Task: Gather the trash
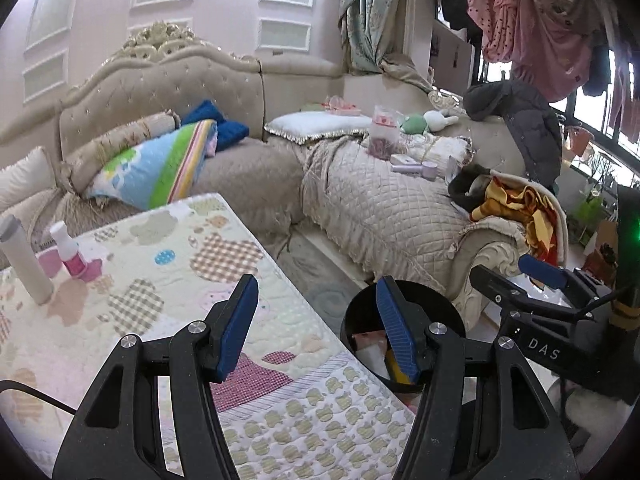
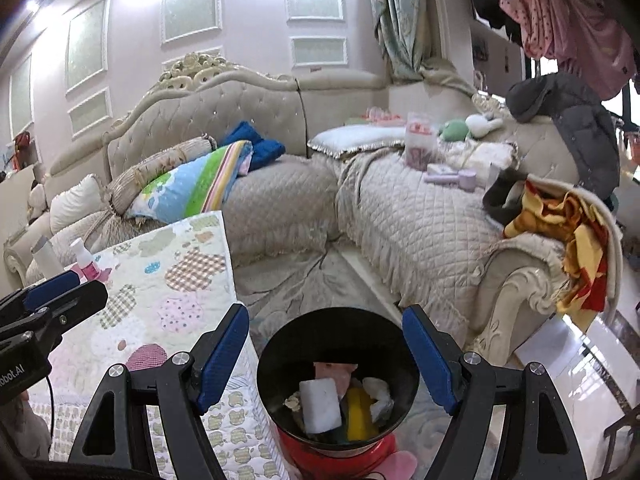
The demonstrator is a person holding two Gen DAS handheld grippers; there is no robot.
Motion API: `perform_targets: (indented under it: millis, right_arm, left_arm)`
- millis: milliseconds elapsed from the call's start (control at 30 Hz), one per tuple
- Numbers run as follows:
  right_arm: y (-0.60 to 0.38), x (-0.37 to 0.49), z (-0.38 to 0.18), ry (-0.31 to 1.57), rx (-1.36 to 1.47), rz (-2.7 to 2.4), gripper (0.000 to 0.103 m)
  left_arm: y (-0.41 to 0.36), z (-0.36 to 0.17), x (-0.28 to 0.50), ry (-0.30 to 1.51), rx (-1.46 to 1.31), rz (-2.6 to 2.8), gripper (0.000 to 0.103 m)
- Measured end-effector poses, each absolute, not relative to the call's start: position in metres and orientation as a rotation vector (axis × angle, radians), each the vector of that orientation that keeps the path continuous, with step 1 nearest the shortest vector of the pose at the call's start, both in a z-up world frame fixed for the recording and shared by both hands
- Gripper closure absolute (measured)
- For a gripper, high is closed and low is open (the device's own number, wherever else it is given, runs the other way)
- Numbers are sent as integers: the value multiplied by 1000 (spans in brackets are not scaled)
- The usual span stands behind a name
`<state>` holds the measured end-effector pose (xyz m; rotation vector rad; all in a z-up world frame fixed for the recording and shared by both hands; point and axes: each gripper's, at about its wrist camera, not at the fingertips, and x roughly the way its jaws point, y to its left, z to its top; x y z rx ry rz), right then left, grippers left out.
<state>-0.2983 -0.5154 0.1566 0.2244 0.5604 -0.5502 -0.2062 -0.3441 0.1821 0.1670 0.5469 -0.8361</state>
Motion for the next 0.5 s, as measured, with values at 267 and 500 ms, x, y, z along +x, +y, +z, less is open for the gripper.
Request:
perform_targets:
  millis: [267,500]
  right_arm:
    - [-501,-307,172,528,206,-558,24]
    - [-492,-308,181,503,185,-558,23]
  left_arm:
    - [-329,192,-210,501,144,-827,43]
    - [-326,195,-215,481,135,-830,43]
